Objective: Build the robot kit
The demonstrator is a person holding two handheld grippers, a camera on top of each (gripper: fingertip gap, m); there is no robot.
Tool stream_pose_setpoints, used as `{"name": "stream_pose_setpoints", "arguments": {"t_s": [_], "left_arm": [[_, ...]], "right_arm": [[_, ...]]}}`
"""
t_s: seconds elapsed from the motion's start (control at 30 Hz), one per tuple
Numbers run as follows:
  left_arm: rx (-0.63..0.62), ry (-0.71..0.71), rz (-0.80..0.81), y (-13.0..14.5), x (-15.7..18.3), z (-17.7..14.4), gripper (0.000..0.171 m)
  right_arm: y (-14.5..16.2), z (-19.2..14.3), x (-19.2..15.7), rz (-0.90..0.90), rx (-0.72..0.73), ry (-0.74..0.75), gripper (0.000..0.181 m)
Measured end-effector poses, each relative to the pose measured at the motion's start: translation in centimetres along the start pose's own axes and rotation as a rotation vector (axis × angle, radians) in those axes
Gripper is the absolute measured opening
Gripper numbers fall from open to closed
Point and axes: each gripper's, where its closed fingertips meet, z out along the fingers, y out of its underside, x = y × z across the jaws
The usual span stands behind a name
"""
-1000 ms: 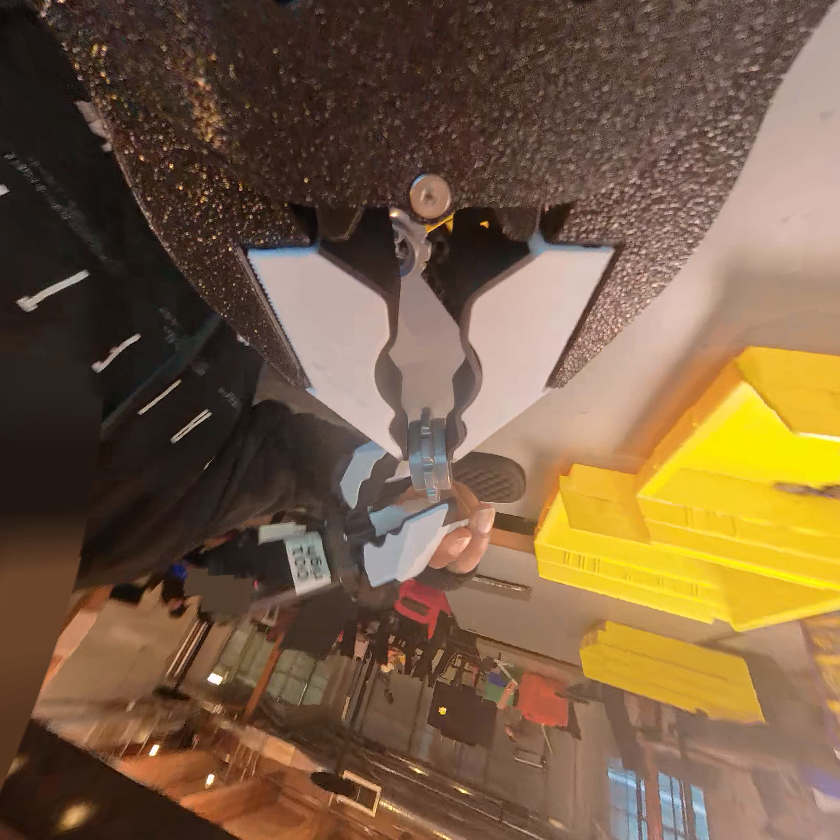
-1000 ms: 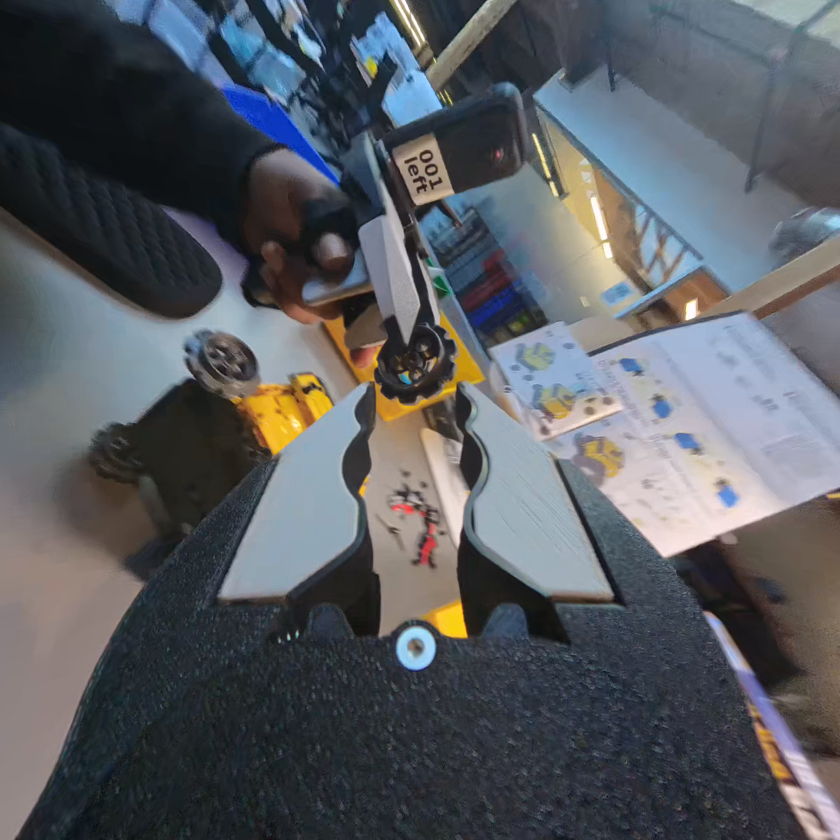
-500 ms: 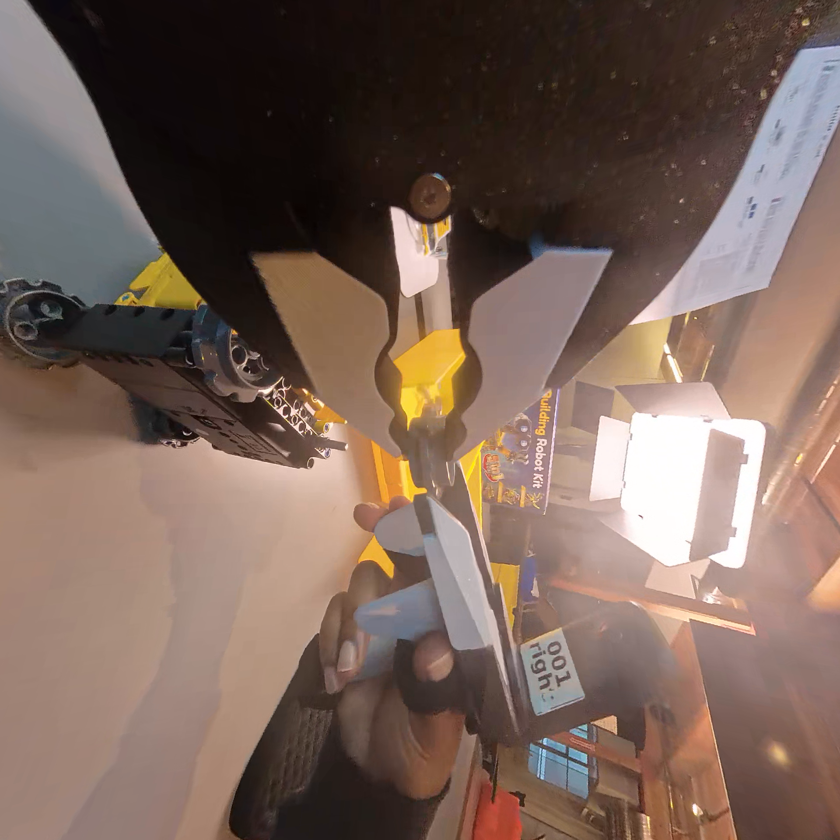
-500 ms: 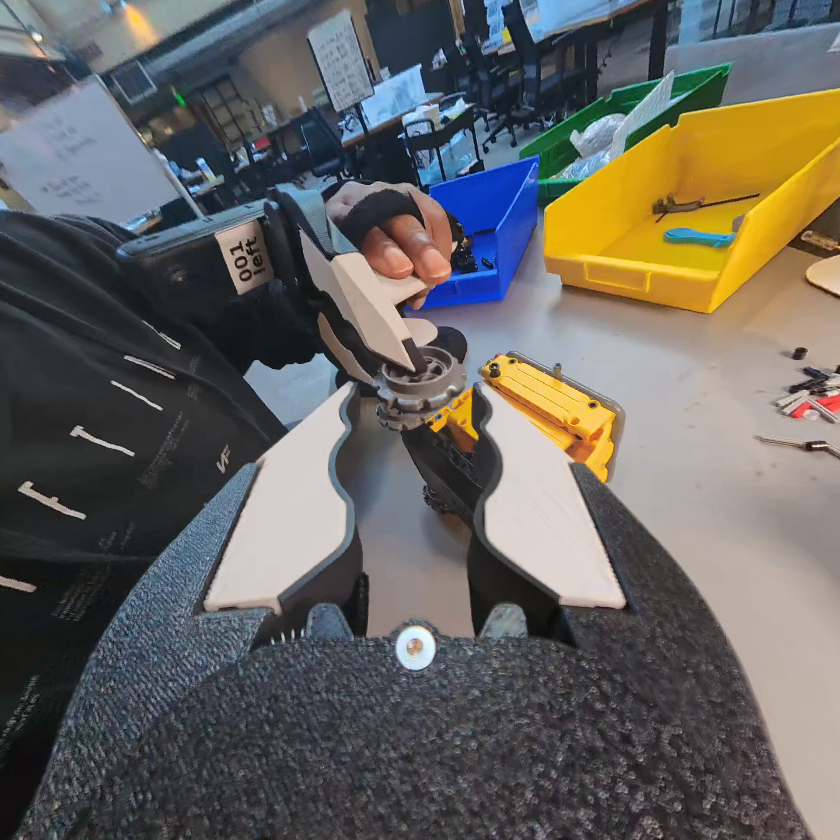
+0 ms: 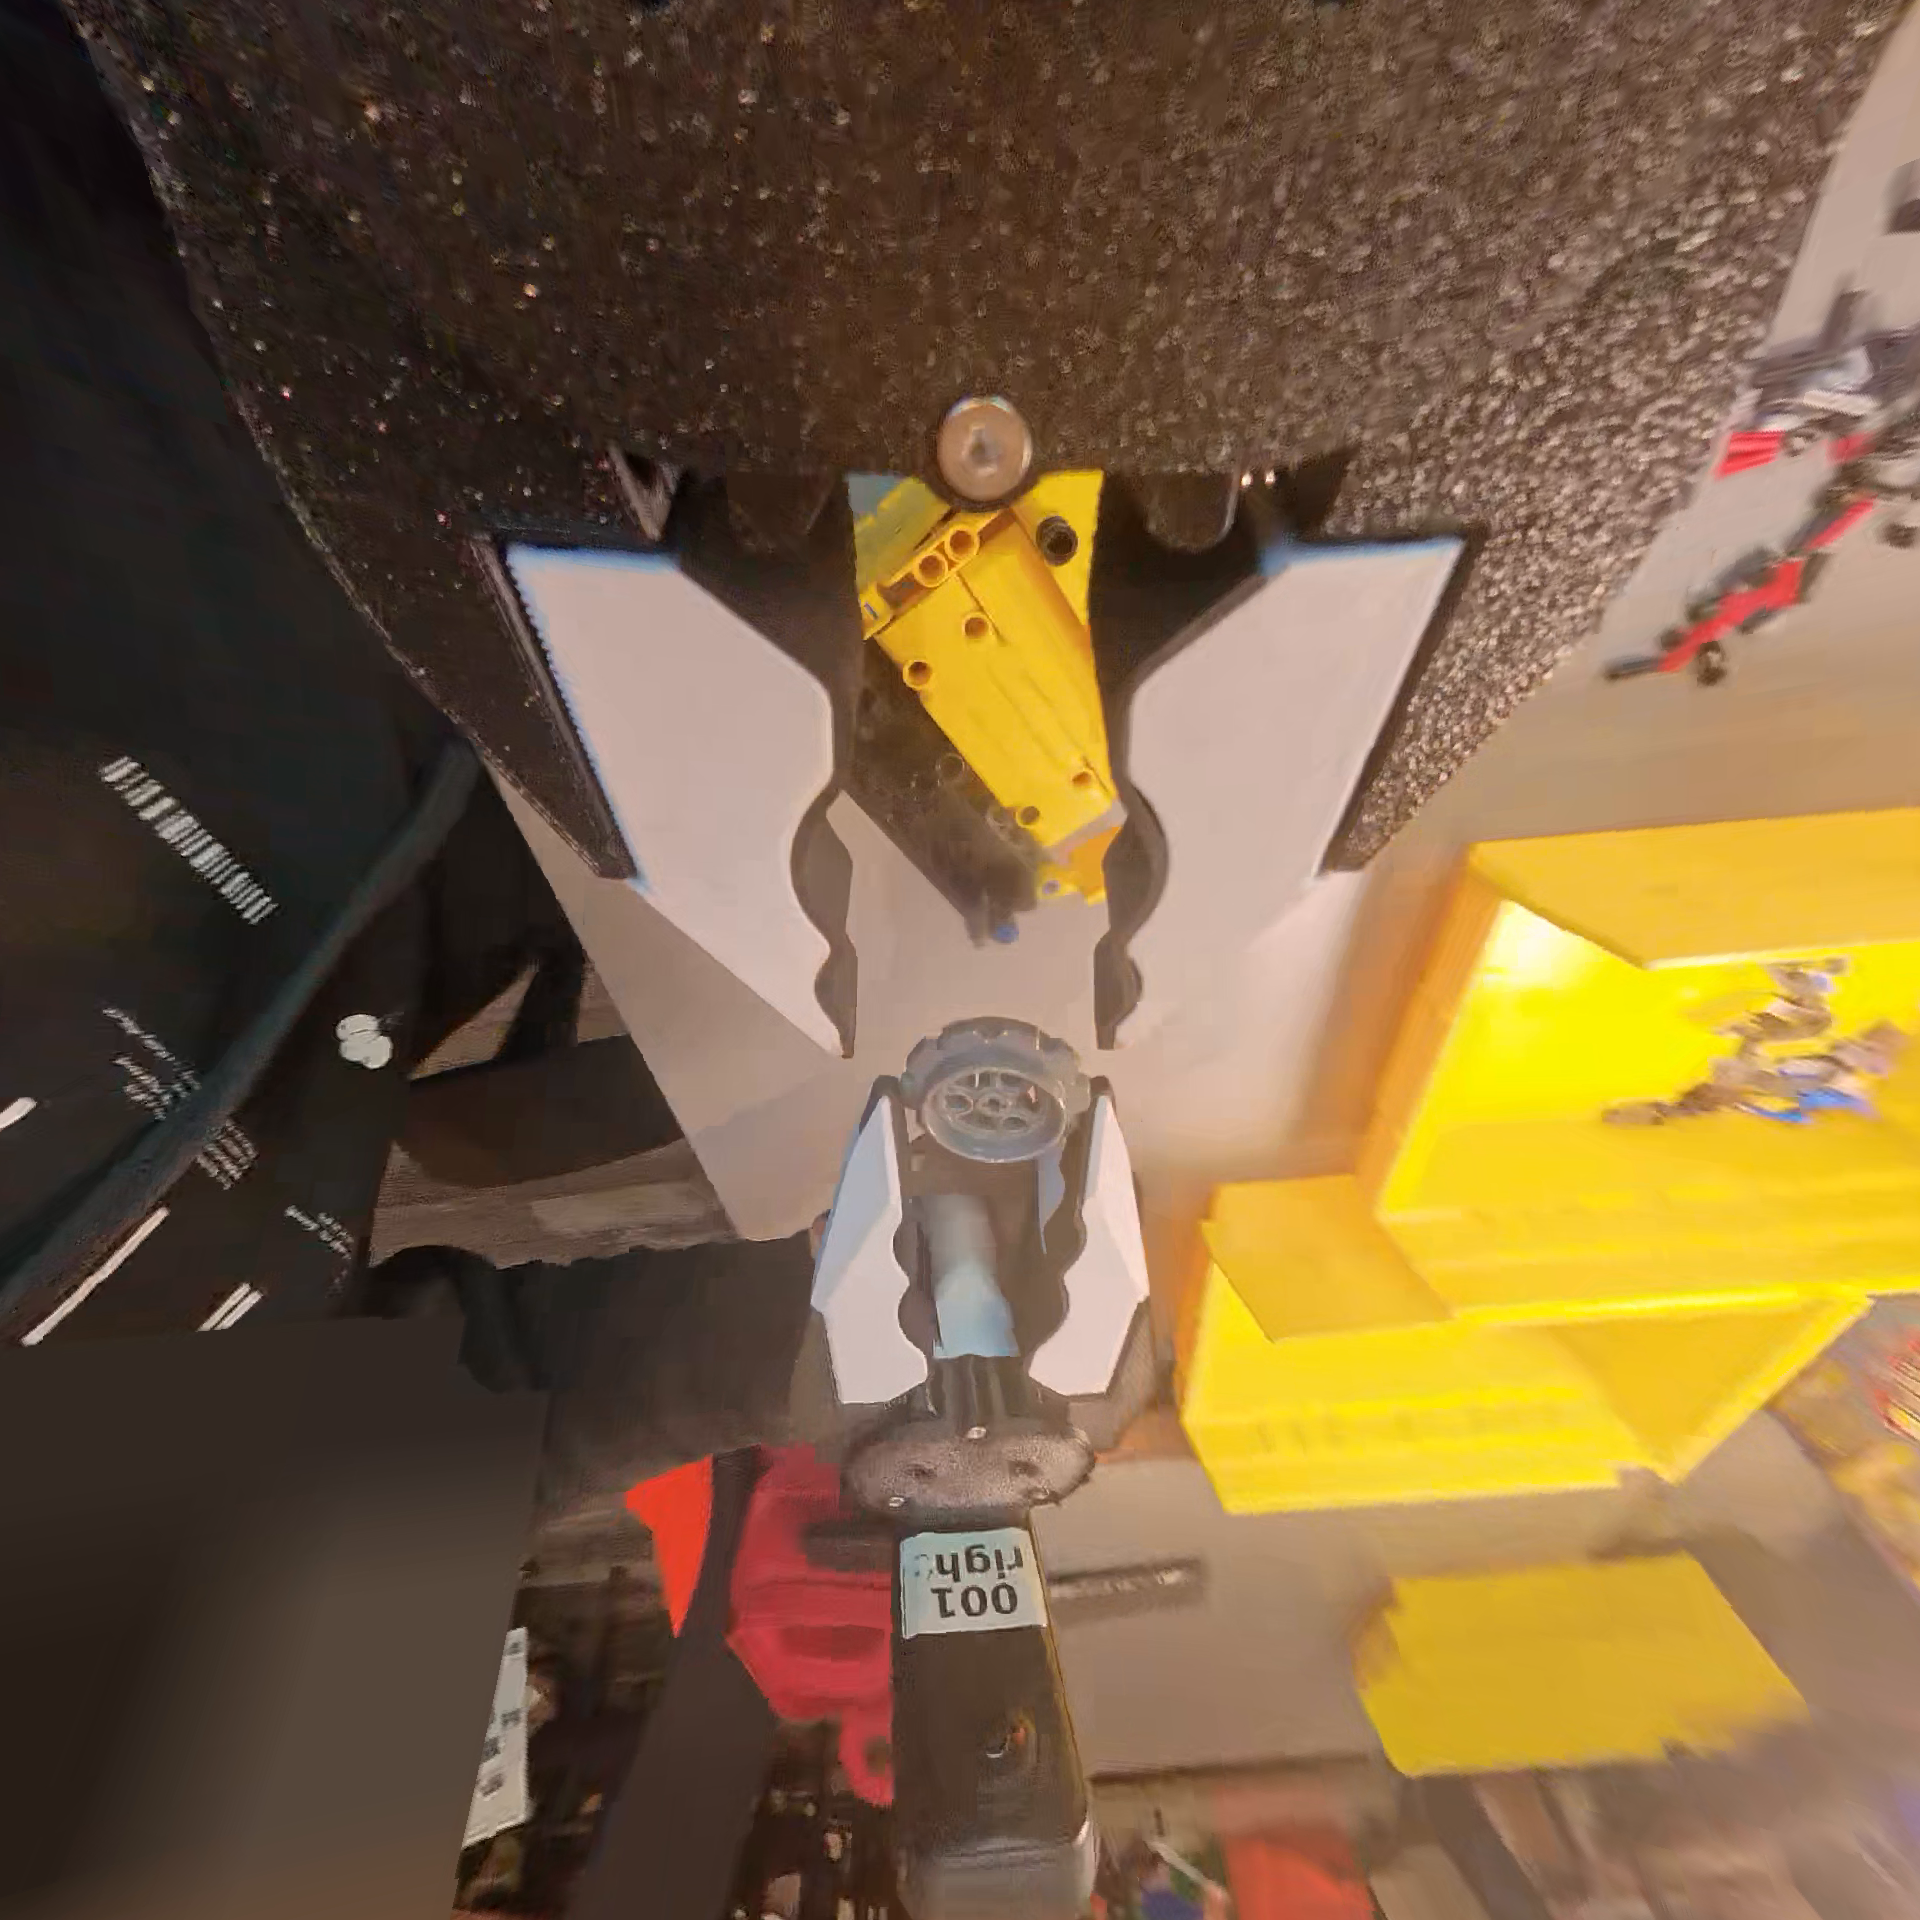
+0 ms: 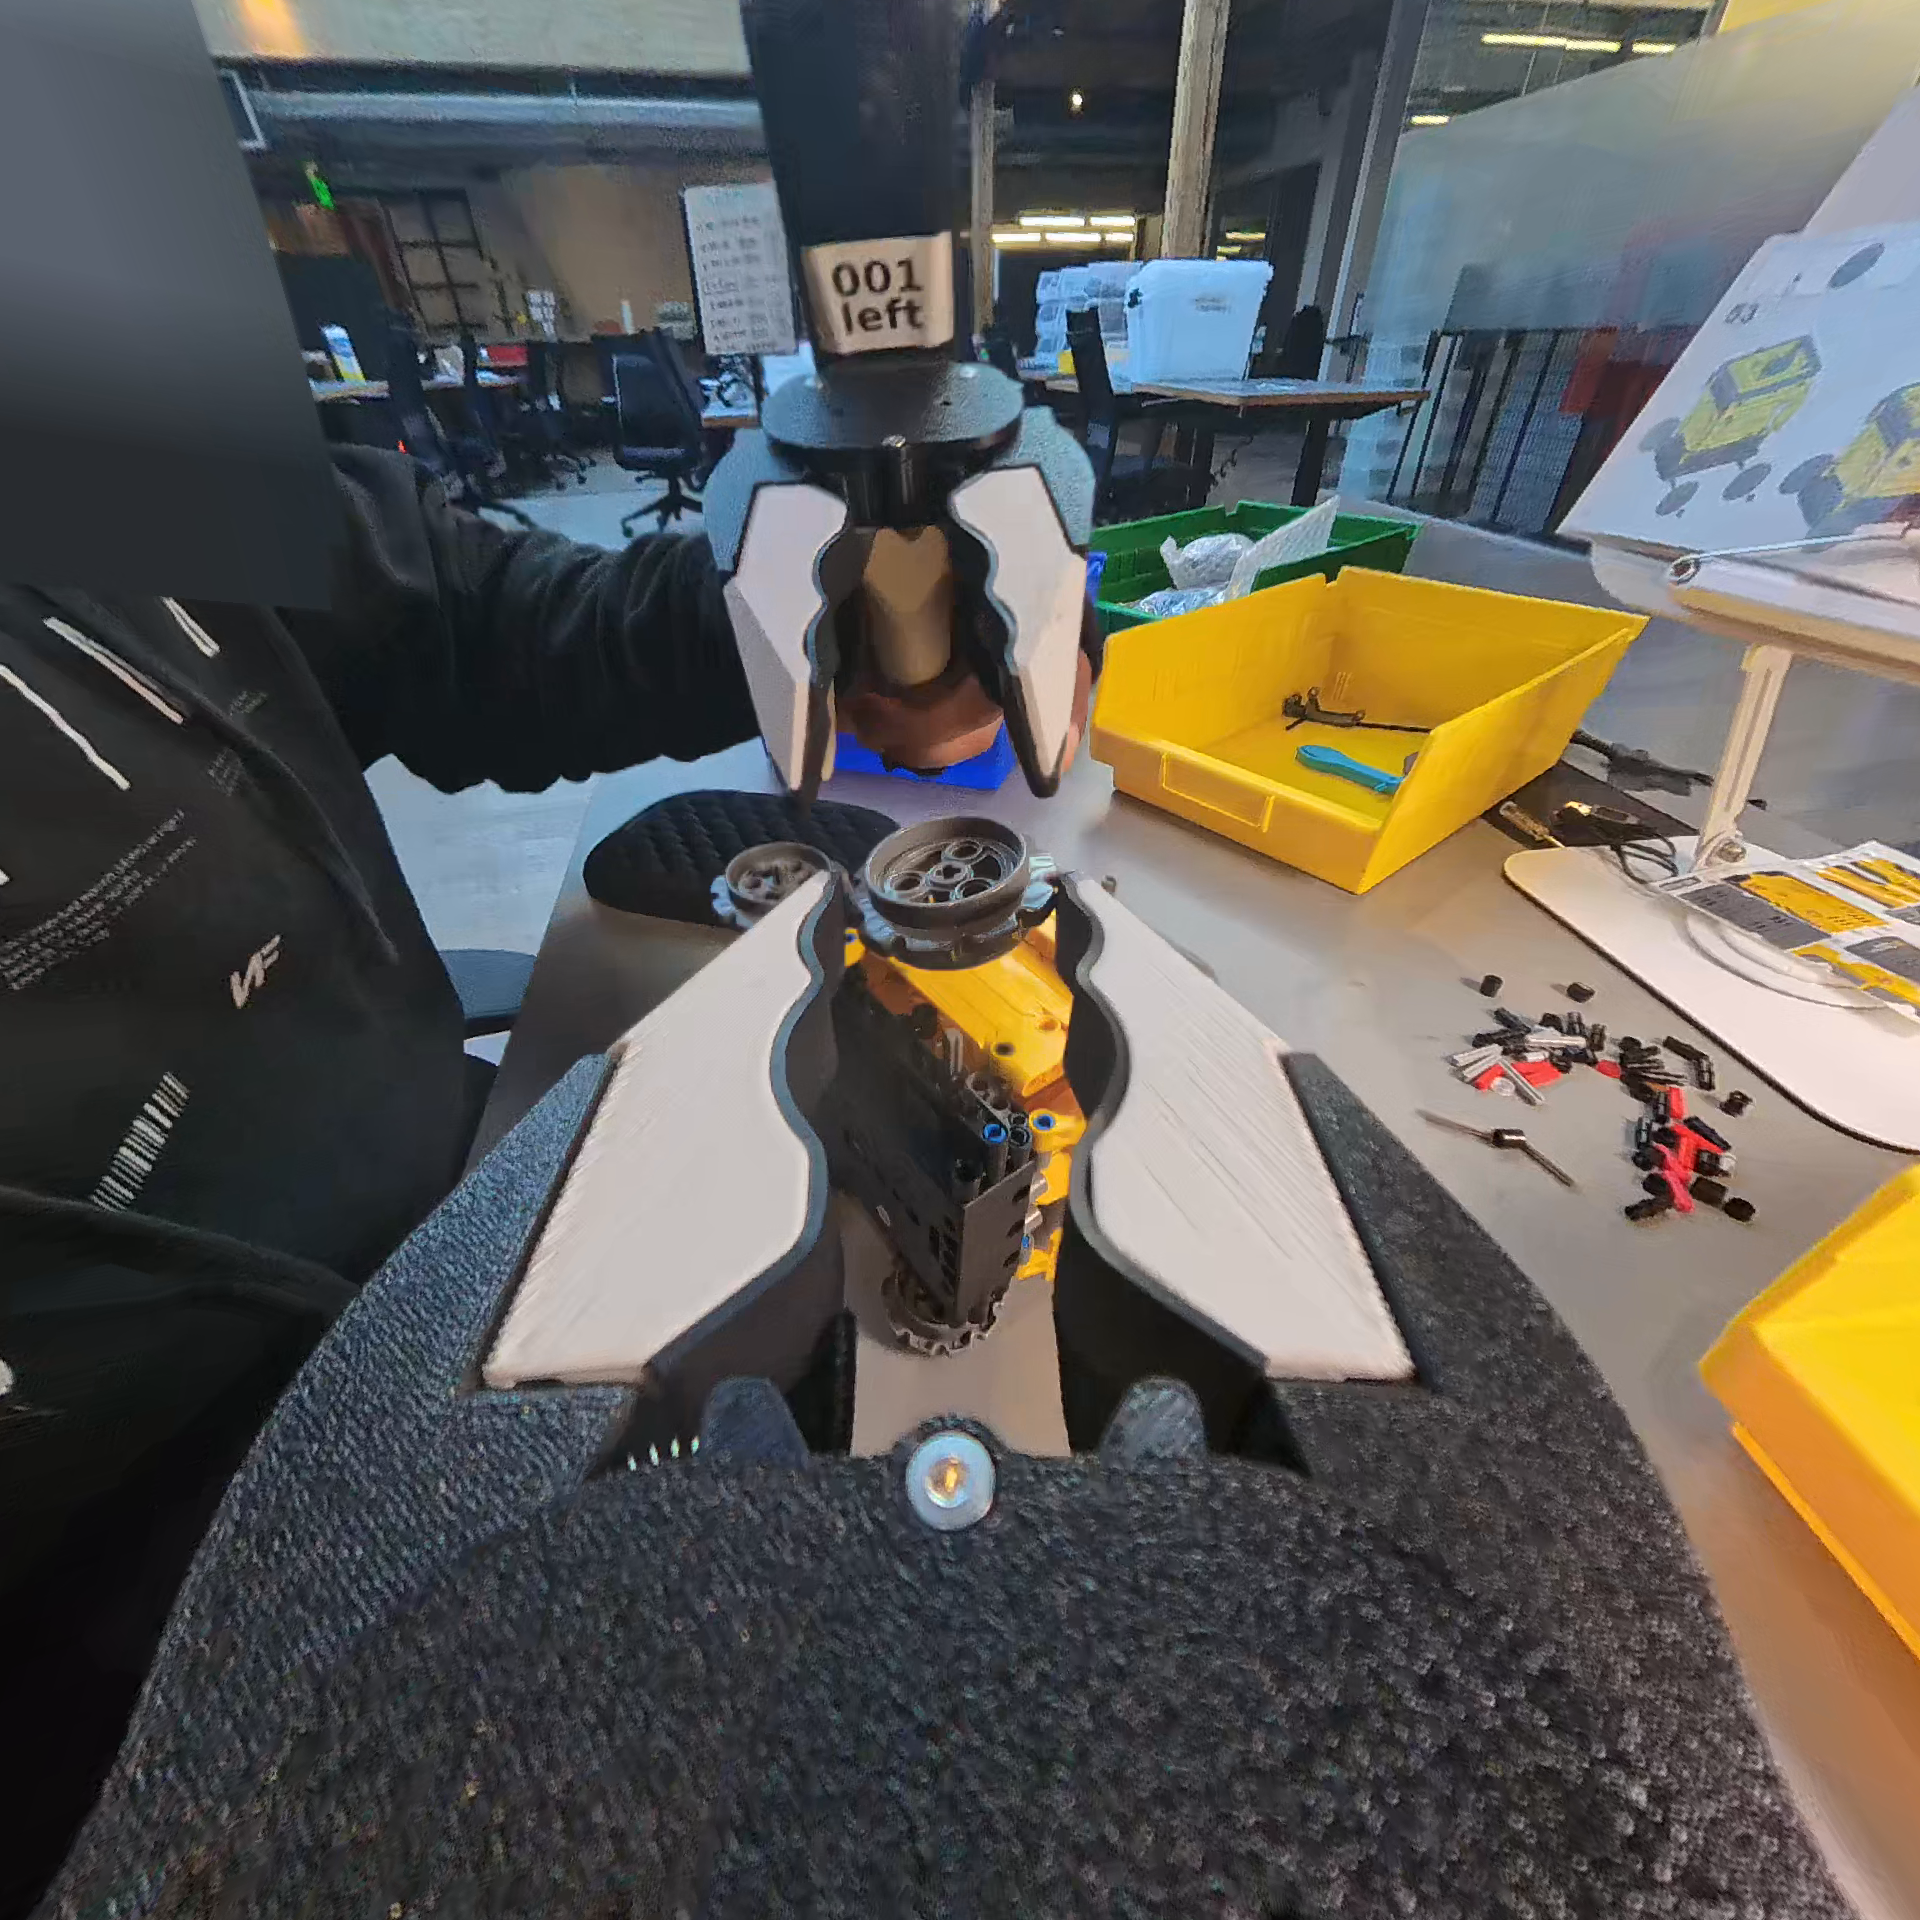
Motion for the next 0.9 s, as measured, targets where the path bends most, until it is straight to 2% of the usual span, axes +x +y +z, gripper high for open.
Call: {"name": "stream_pose_setpoints", "arguments": {"t_s": [0.23,0.47,0.6,0.8,0.9], "left_arm": [[-0.139,0.041,0.057,2.5,-0.2,1.6,0.030],[-0.161,0.080,0.033,3.1,-0.1,1.8,0.040],[-0.178,0.107,0.062,3.3,0.4,2.0,0.031],[-0.183,0.128,0.039,3.5,0.3,2.3,0.042],[-0.164,0.134,0.042,3.2,0.2,2.4,0.037]], "right_arm": [[2.0,0.7,-0.2,0.003,-0.007,-0.003,0.041],[2.3,0.6,-0.8,0.021,0.021,-0.061,0.040],[2.3,0.6,-0.9,0.026,0.047,-0.090,0.041],[1.8,0.5,-0.8,0.042,0.111,-0.122,0.040],[2.0,0.5,-0.5,0.059,0.116,-0.127,0.040]]}}
